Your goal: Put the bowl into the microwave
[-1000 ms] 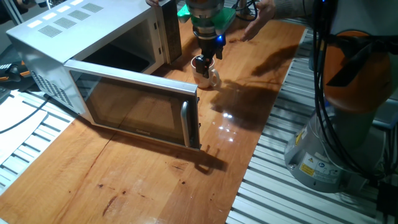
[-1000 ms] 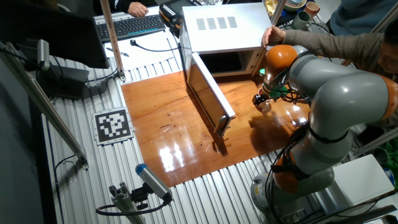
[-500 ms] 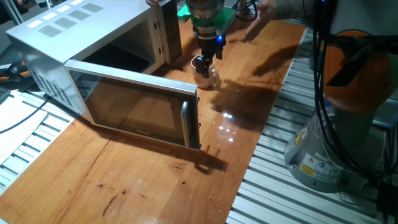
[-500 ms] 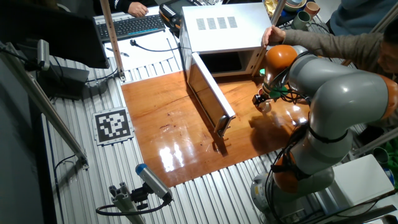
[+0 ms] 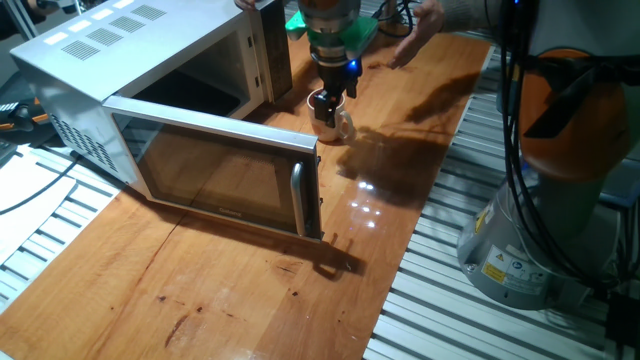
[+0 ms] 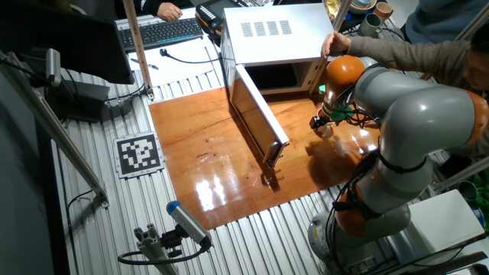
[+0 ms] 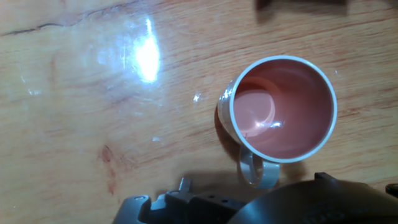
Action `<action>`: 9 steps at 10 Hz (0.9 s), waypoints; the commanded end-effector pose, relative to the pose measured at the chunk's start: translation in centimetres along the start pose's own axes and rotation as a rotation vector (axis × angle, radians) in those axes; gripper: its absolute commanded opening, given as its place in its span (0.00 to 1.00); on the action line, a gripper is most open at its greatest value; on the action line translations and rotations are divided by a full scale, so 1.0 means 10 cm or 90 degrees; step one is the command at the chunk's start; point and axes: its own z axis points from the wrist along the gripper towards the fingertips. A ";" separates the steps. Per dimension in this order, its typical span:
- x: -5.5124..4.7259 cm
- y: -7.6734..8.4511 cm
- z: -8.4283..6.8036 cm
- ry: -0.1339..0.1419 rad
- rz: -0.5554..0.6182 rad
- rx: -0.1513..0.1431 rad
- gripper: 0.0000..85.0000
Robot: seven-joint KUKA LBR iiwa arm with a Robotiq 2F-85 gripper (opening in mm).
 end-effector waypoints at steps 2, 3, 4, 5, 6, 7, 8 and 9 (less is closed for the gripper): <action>0.00 0.00 0.01 0.001 0.001 -0.001 1.00; 0.00 0.00 0.01 0.001 0.001 -0.001 1.00; 0.00 0.00 0.02 0.001 0.001 -0.001 1.00; 0.00 0.01 0.02 0.001 0.001 -0.001 1.00; 0.00 0.01 0.02 0.001 0.001 -0.001 1.00; 0.00 0.02 0.03 0.001 0.002 -0.001 1.00; 0.00 0.02 0.03 0.001 0.002 -0.001 1.00; 0.00 0.02 0.04 0.001 0.002 -0.001 1.00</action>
